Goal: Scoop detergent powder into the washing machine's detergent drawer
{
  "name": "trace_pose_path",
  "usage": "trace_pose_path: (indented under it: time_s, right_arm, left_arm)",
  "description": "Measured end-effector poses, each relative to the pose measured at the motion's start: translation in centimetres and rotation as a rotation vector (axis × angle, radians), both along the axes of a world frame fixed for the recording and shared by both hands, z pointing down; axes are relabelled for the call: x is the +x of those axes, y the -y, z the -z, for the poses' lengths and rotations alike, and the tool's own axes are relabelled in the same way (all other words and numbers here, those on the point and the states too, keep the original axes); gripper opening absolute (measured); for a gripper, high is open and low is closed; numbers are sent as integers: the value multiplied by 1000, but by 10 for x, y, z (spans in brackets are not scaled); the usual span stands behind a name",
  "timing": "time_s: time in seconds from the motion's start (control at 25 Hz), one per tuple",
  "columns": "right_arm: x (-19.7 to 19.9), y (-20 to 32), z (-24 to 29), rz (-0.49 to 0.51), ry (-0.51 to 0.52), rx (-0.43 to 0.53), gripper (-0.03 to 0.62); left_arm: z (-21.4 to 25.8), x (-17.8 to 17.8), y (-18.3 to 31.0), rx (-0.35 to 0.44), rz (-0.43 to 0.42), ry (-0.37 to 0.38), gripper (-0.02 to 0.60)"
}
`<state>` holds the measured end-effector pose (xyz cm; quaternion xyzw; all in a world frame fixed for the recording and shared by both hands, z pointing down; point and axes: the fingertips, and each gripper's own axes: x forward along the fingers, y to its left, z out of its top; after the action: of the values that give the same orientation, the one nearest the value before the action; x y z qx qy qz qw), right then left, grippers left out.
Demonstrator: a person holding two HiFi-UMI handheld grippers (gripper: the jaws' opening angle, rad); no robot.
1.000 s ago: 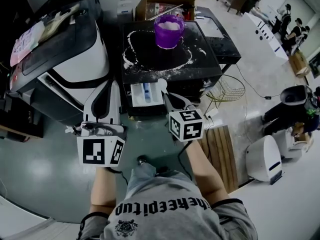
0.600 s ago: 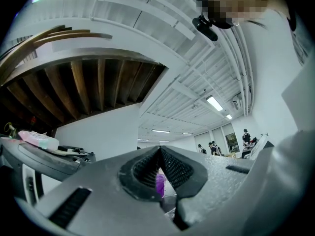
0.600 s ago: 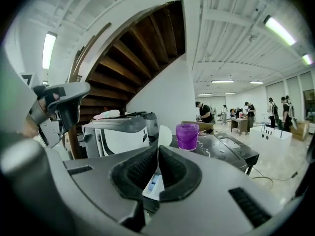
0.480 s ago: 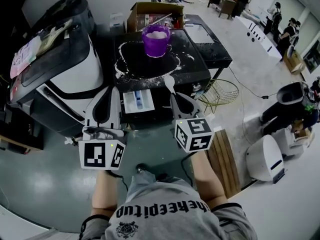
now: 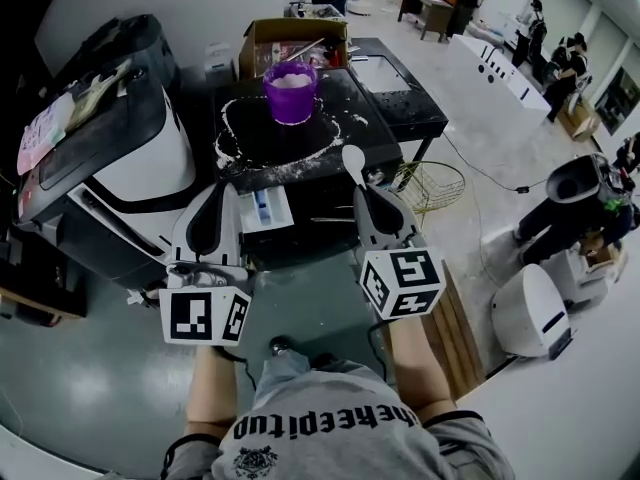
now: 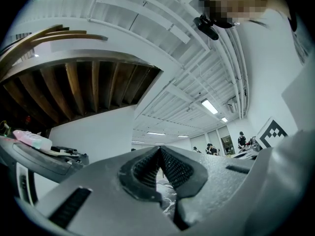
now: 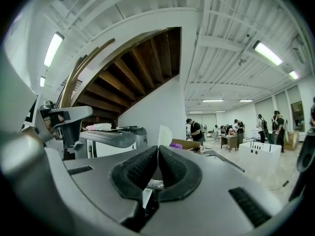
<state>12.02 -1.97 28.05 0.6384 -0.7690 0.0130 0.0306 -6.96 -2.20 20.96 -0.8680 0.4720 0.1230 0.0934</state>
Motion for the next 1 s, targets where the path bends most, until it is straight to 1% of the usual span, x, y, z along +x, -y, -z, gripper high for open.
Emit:
trace_pose_path:
  time_s: [0.28,0.52,0.76,1.0]
  right_arm:
    - [26,-28,11,-56,8,48,8]
    - [41,-53,19,-96,-6,88,8]
    - [51,-73,24,-135,-16,116,8]
    - [58,-85,24,-148,-9,129,8]
  left_arm:
    - [4,13,-17,7,-11,1,3]
    - [4,24,-32,9,-31,-1,3]
    - [3,31,-45,6,-46,-3,3]
    - [1,37,-54,7,-50,-2,3]
